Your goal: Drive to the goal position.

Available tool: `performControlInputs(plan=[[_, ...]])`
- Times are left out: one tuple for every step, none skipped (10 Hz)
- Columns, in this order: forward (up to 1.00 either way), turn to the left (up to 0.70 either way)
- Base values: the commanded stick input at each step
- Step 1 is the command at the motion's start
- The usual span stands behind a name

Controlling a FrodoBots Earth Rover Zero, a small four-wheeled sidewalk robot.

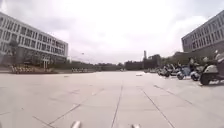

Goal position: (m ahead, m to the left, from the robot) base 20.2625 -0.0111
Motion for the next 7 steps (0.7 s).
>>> performControlInputs(plan=[[0.7,0.0],[0.7,0.0],[0.7,0.0],[0.7,0.0],[0.7,0.0],[0.7,0.0],[0.7,-0.02]])
